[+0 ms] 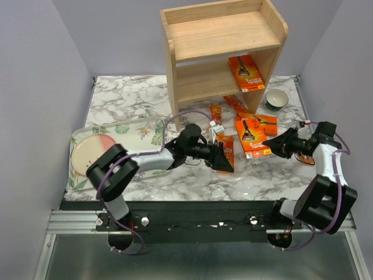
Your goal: Place and organize the shaving razors onto the shelf
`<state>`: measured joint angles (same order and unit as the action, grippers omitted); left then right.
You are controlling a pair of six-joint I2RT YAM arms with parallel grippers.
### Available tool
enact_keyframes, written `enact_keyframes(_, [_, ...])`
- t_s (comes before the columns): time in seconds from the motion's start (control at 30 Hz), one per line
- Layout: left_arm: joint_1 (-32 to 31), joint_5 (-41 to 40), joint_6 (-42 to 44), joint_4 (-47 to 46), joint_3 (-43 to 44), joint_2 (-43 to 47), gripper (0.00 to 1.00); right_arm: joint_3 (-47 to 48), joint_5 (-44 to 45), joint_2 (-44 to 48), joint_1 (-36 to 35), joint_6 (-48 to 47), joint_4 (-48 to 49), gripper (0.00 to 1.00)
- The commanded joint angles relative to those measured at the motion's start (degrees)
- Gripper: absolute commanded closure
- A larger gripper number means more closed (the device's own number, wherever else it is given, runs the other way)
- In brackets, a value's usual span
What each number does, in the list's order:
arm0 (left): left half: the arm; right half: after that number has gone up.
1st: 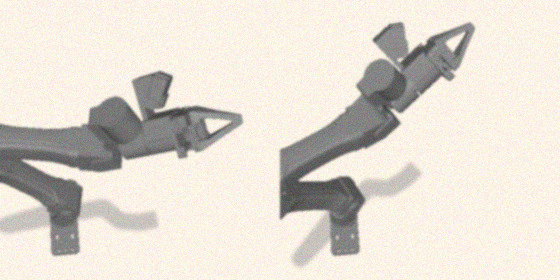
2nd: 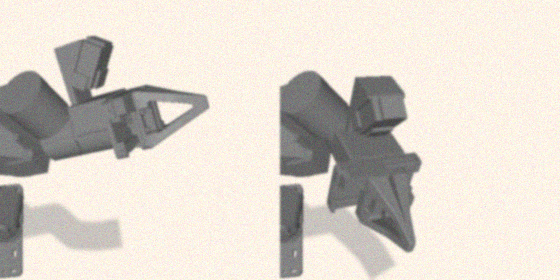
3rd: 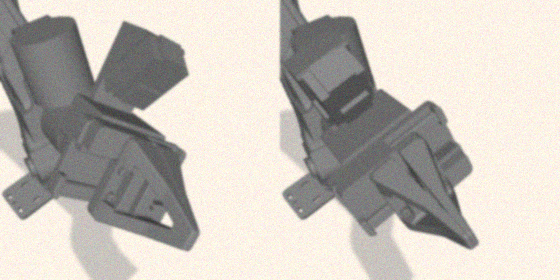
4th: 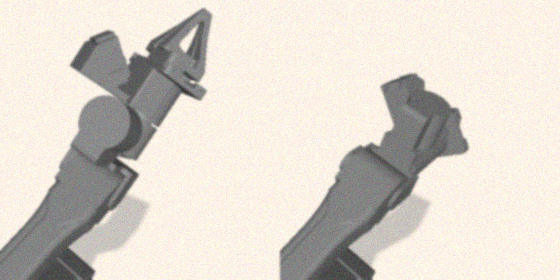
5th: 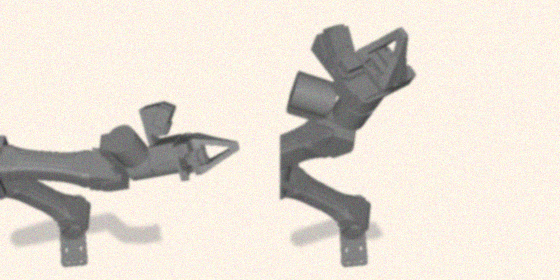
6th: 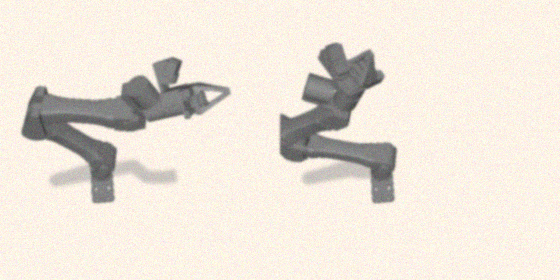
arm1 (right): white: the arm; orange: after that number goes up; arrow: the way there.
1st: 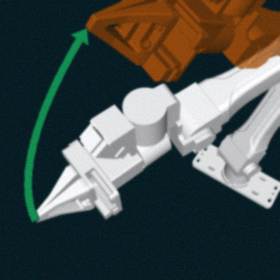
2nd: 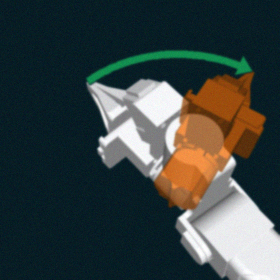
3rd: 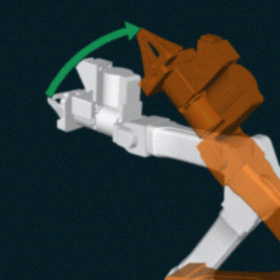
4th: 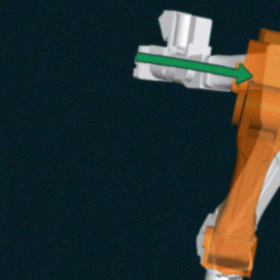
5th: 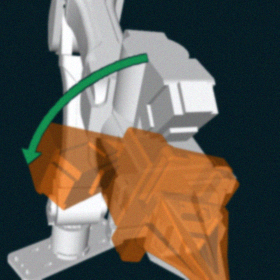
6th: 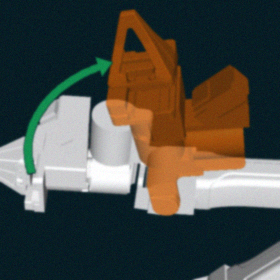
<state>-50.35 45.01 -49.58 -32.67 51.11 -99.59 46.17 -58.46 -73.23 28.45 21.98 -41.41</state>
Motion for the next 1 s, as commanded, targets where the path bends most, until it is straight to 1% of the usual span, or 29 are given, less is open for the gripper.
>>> enact_keyframes(0.0, [4.2, 7.5, 30.1, 37.1, 1.4, 11.7, 0.31, 6.6, -10.1, 5.3, -0.1, -11.8, -13.5, 0.79])
enact_keyframes(0.03, [4.7, 6.8, 37.6, 41.6, 2.8, 12.5, 0.31, 8.1, -12.4, 6.2, -0.1, -11.9, -13.8, 0.80])
enact_keyframes(0.1, [5.8, 5.7, 43.0, 49.9, 4.3, 13.6, 0.31, 9.7, -14.1, 6.8, -0.2, -10.3, -12.6, 0.80])
enact_keyframes(0.13, [5.9, 5.4, 45.1, 51.7, 5.9, 13.6, 0.31, 10.3, -15.3, 7.0, -0.5, -8.9, -11.2, 0.80])
enact_keyframes(0.17, [5.9, 4.9, 48.8, 52.9, 6.6, 13.5, 0.31, 11.6, -15.5, 7.0, -0.8, -5.2, -9.4, 0.80])
enact_keyframes(0.23, [5.9, 3.9, 50.4, 54.1, 8.2, 13.2, 0.31, 13.2, -15.0, 6.8, -2.7, -1.1, -3.2, 0.80])
enact_keyframes(0.27, [5.9, 3.9, 51.4, 54.2, 8.6, 12.8, 0.31, 14.6, -14.9, 6.3, -3.7, 3.7, -0.6, 0.80])
enact_keyframes(0.3, [5.9, 3.9, 51.5, 54.0, 8.9, 12.5, 0.31, 15.6, -14.6, 5.8, -4.6, 5.9, 3.8, 0.80])
enact_keyframes(0.33, [5.9, 3.9, 51.7, 53.9, 9.4, 12.3, 0.31, 16.6, -13.8, 5.3, -6.9, 8.0, 5.8, 0.80])
enact_keyframes(0.37, [5.9, 3.6, 51.9, 53.7, 9.5, 12.3, 0.31, 17.5, -13.3, 3.9, -8.1, 11.9, 7.5, 0.80])
enact_keyframes(0.4, [5.9, 3.4, 51.8, 53.2, 9.7, 12.2, 0.31, 19.5, -12.7, 3.2, -9.3, 13.9, 10.9, 0.80])
enact_keyframes(0.47, [5.9, 2.9, 51.8, 52.5, 9.8, 12.2, 0.31, 21.2, -10.3, 1.3, -12.6, 19.1, 13.4, 0.80])
enact_keyframes(0.5, [5.9, 2.7, 51.7, 52.4, 9.8, 12.2, 0.31, 23.2, -9.6, -1.0, -13.7, 20.1, 14.9, 0.80])
enact_keyframes(0.53, [5.9, 2.1, 51.3, 52.3, 9.7, 12.2, 0.31, 24.5, -7.9, -1.9, -15.4, 20.9, 15.6, 0.80])
enact_keyframes(0.6, [5.9, -0.9, 49.9, 52.2, 9.3, 12.7, 0.29, 26.4, -6.2, -3.9, -16.6, 22.6, 17.4, 0.79])
enact_keyframes(0.63, [5.9, -1.7, 49.8, 52.5, 8.7, 12.8, 0.27, 28.9, -4.7, -6.1, -17.0, 23.1, 17.6, 0.79])
enact_keyframes(0.67, [5.9, -2.4, 49.8, 53.0, 8.4, 13.3, 0.22, 30.3, -4.1, -7.8, -17.4, 23.0, 17.5, 0.79])
enact_keyframes(0.7, [5.9, -3.8, 48.4, 54.1, 8.1, 13.4, 0.20, 31.9, -3.6, -9.3, -17.5, 23.0, 17.5, 0.79])
enact_keyframes(0.73, [5.9, -3.9, 48.1, 54.5, 7.2, 13.6, 0.20, 33.2, -3.2, -12.0, -17.8, 23.3, 18.0, 0.79])
enact_keyframes(0.8, [5.9, -3.4, 48.4, 55.7, 6.3, 14.0, 0.19, 36.3, -2.5, -14.1, -18.3, 23.8, 19.2, 0.79])
enact_keyframes(0.97, [5.9, -2.6, 49.0, 55.7, 5.8, 14.0, 0.19, 41.7, 2.6, -18.8, -23.3, 23.7, 17.2, 0.76])
